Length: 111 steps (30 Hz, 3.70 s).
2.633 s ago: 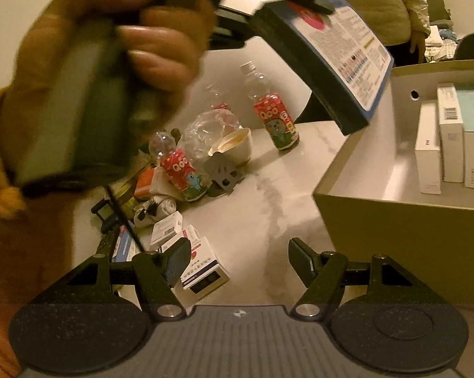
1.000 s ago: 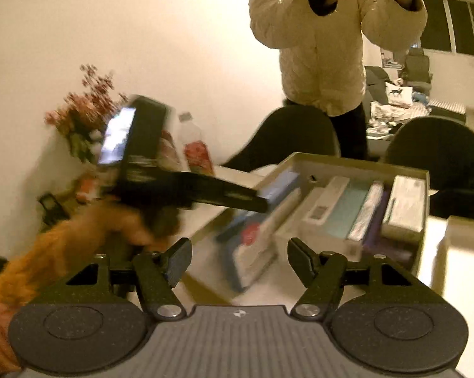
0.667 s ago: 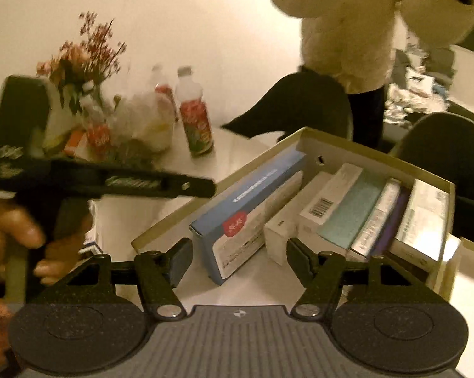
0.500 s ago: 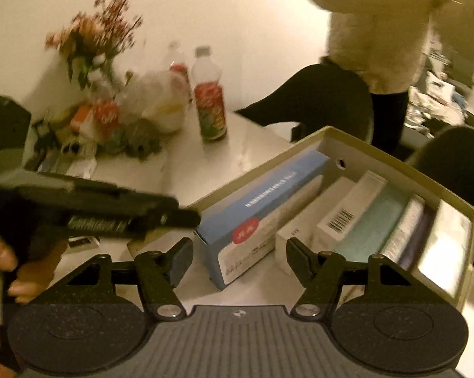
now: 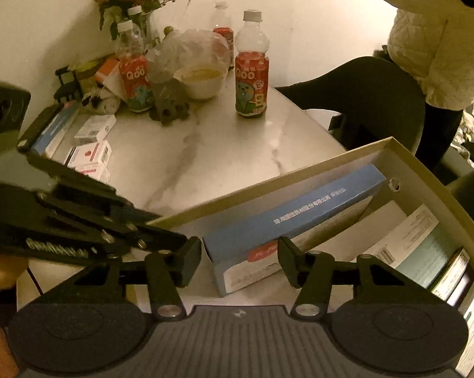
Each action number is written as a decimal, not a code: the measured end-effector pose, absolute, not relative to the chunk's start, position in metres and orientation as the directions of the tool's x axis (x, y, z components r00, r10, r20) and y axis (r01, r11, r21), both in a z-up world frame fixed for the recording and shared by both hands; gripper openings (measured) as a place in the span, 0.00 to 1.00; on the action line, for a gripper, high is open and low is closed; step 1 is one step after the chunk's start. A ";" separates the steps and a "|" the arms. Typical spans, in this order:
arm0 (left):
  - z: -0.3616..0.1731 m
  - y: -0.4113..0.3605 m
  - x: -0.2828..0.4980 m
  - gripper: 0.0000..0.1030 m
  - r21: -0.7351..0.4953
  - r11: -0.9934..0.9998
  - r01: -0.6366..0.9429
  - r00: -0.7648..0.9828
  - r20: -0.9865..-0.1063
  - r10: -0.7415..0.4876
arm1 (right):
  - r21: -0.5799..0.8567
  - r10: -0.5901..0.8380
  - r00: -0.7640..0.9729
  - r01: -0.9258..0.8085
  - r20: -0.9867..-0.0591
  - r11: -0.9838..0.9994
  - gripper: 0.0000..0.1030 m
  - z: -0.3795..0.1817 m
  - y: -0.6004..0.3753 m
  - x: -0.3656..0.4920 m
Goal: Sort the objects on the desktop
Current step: 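Withdraw the open left tool from the cardboard box while the right tool withdraws too, then move both open tools toward the white strawberry-print boxes on the table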
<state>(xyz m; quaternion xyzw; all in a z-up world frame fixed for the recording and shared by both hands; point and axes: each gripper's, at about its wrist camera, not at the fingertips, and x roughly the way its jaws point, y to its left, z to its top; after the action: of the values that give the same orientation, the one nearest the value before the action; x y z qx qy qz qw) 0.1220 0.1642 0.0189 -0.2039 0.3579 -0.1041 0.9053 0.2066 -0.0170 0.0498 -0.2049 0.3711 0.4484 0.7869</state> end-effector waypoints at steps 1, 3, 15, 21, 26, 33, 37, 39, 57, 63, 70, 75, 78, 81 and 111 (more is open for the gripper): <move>0.019 0.165 0.122 0.14 -0.447 0.894 0.044 0.721 -0.605 -0.338 | 0.000 0.545 0.324 -0.860 -0.773 0.511 0.56 0.049 -0.016 0.207; 0.018 0.166 0.122 0.13 -0.453 0.890 0.045 0.718 -0.605 -0.344 | -0.021 0.530 0.325 -0.866 -0.783 0.500 0.57 0.044 -0.012 0.206; 0.017 0.167 0.119 0.13 -0.464 0.884 0.060 0.713 -0.599 -0.364 | -0.095 0.498 0.374 -0.862 -0.783 0.497 0.55 0.033 0.004 0.224; 0.017 0.167 0.118 0.13 -0.466 0.883 0.057 0.714 -0.599 -0.362 | -0.115 0.486 0.411 -0.841 -0.772 0.528 0.52 0.032 0.004 0.237; 0.018 0.165 0.118 0.13 -0.462 0.886 0.052 0.716 -0.601 -0.355 | -0.106 0.486 0.427 -0.824 -0.762 0.557 0.52 0.031 0.003 0.245; 0.017 0.168 0.118 0.14 -0.480 0.877 0.035 0.718 -0.599 -0.356 | -0.080 0.485 0.429 -0.805 -0.762 0.588 0.52 0.032 0.000 0.245; 0.020 0.170 0.114 0.16 -0.487 0.873 0.024 0.724 -0.594 -0.351 | -0.074 0.494 0.440 -0.798 -0.750 0.599 0.56 0.041 -0.005 0.238; 0.023 0.170 0.110 0.19 -0.486 0.874 0.021 0.730 -0.590 -0.345 | -0.059 0.503 0.445 -0.789 -0.741 0.611 0.58 0.046 -0.009 0.234; 0.028 0.193 0.069 0.65 -0.467 0.883 -0.055 0.762 -0.591 -0.265 | 0.106 0.602 0.517 -0.699 -0.609 0.707 0.80 0.079 -0.048 0.172; 0.029 0.207 0.052 0.94 -0.437 0.895 -0.092 0.785 -0.585 -0.205 | 0.148 0.630 0.544 -0.680 -0.554 0.718 0.83 0.085 -0.051 0.146; 0.025 0.230 0.023 1.00 -0.396 0.903 -0.164 0.796 -0.594 -0.116 | 0.168 0.693 0.554 -0.712 -0.462 0.682 0.94 0.094 -0.043 0.107; 0.013 0.249 0.000 1.00 -0.380 0.896 -0.230 0.785 -0.616 -0.059 | 0.170 0.726 0.525 -0.746 -0.444 0.644 0.99 0.091 -0.029 0.087; 0.008 0.261 -0.012 1.00 -0.371 0.887 -0.275 0.775 -0.631 -0.024 | 0.174 0.739 0.504 -0.761 -0.447 0.625 0.99 0.085 -0.020 0.077; 0.003 0.273 -0.022 1.00 -0.359 0.876 -0.322 0.767 -0.641 0.019 | 0.180 0.754 0.475 -0.780 -0.454 0.599 0.99 0.077 -0.008 0.067; -0.020 0.343 -0.024 1.00 -0.248 0.864 -0.437 0.728 -0.662 0.179 | 0.222 0.743 0.279 -0.839 -0.609 0.496 0.99 -0.019 0.126 0.063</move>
<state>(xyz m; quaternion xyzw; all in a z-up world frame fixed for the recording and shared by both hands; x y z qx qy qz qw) -0.0239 0.3426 -0.0197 -0.1975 0.3275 0.1696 0.9083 0.0625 0.1256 -0.0189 -0.0713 0.3377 0.4967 0.7964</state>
